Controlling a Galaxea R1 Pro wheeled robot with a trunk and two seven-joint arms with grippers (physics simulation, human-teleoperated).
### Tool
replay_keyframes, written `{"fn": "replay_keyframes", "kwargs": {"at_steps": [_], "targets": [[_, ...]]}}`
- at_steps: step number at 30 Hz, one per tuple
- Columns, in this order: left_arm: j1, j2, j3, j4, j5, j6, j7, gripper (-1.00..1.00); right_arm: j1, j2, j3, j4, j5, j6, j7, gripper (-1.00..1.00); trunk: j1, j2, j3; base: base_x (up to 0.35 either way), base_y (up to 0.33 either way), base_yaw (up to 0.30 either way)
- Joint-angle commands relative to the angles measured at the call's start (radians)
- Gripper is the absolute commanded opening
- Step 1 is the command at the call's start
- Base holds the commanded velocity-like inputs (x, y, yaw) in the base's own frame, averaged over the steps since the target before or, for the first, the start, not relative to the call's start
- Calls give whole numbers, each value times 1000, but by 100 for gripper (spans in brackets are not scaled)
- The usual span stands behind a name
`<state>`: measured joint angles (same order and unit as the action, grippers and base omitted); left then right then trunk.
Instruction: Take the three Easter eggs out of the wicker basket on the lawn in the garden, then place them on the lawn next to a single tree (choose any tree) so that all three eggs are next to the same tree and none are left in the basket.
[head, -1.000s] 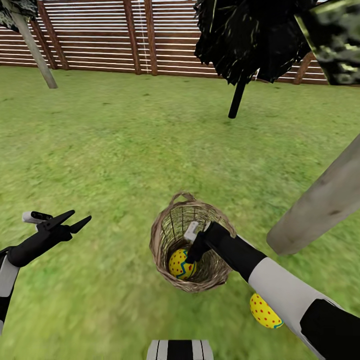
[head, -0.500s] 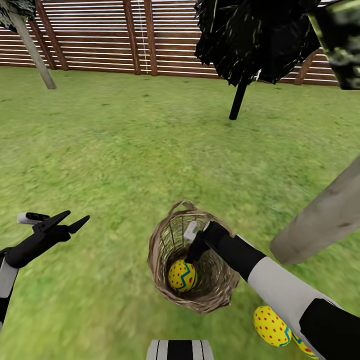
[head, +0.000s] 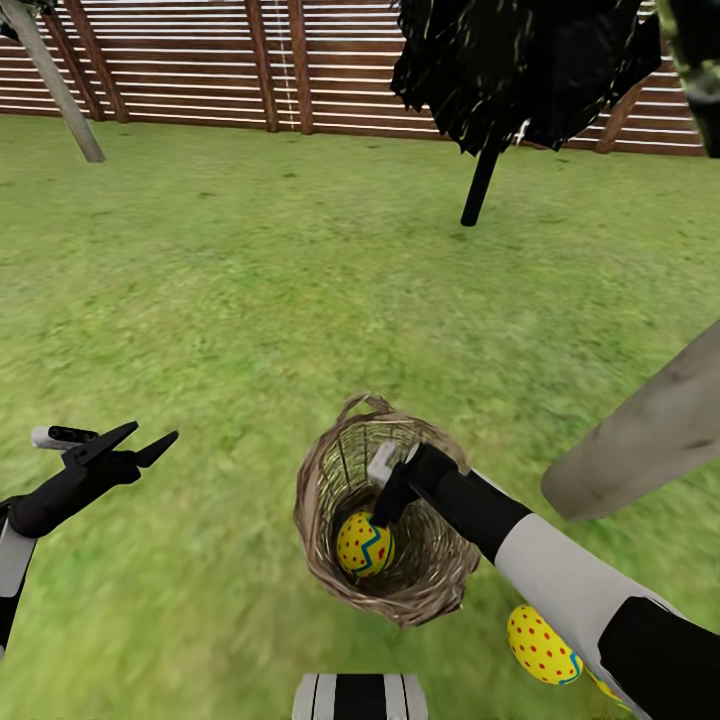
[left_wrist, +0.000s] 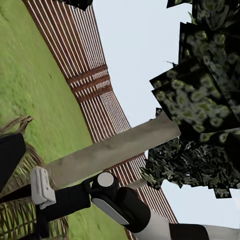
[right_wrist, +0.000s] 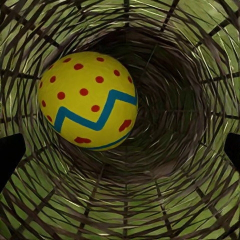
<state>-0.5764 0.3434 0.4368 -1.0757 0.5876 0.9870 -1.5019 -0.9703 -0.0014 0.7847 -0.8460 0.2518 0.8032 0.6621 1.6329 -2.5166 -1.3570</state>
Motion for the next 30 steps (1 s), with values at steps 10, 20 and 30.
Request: {"fn": "replay_keyframes", "kwargs": {"at_steps": [10, 20, 30], "targets": [[0, -1, -1, -1, 0, 11, -3, 100, -16, 2, 0, -8, 13, -21, 12, 100, 4, -3, -40, 0, 0, 0], [0, -2, -1, 0, -1, 10, -3, 100, -69, 84, 1, 107, 90, -75, 17, 100, 9, -5, -78, 0, 0, 0], [0, -1, -1, 2, -2, 11, -3, 100, -70, 98, 1, 137, 93, -108, 16, 100, 13, -7, -117, 0, 0, 0]]}}
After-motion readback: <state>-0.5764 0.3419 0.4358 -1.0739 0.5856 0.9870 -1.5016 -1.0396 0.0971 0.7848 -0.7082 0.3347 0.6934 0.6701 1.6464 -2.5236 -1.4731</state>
